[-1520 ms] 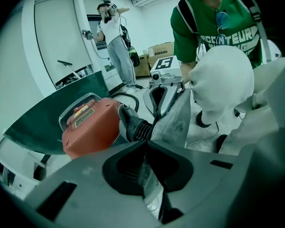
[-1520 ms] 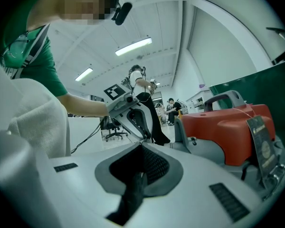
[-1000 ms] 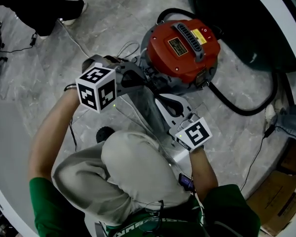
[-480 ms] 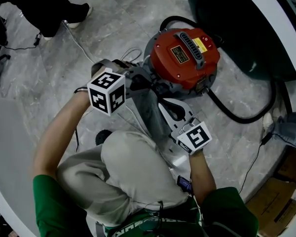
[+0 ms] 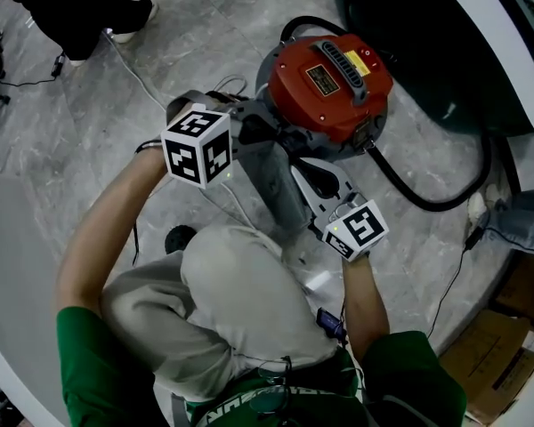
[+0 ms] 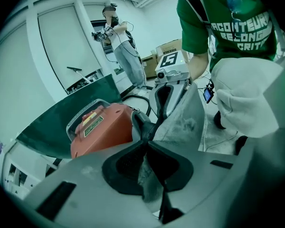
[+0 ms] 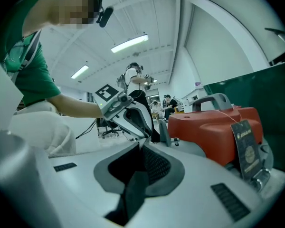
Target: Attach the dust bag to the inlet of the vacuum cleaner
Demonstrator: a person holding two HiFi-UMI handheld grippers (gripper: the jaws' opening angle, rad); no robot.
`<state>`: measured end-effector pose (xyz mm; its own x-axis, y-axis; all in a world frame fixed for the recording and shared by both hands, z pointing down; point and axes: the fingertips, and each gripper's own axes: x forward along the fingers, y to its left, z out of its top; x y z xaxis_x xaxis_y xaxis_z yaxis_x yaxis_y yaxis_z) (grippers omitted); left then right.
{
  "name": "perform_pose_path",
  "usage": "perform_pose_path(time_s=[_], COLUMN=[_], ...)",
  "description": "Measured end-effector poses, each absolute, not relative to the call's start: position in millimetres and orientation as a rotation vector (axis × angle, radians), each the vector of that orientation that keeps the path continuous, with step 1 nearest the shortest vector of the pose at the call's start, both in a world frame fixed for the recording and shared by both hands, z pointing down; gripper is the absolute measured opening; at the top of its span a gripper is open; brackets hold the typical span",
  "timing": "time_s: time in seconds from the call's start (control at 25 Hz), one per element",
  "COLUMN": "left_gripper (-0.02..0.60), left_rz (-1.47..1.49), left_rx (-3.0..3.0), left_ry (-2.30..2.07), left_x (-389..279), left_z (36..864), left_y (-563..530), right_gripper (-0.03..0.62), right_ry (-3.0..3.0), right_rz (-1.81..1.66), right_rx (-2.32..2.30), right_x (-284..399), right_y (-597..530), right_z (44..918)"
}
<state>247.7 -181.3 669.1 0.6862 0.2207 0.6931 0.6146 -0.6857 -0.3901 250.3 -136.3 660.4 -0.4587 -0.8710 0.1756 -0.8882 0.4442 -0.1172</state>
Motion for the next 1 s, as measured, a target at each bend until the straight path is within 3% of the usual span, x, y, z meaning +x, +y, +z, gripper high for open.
perform_pose_path(time_s=[1.0], left_gripper=[0.034], left_rz=[-0.771], left_rx=[-2.441], left_ry=[-0.566], left_x=[245.1], left_z=[668.4], left_y=[-183.7], right_gripper=[0.04], right_ry=[-2.462], right_rz=[0.296], right_rx=[1.663], right_x=[251.8], right_y=[-131.6], right_z=[660.2])
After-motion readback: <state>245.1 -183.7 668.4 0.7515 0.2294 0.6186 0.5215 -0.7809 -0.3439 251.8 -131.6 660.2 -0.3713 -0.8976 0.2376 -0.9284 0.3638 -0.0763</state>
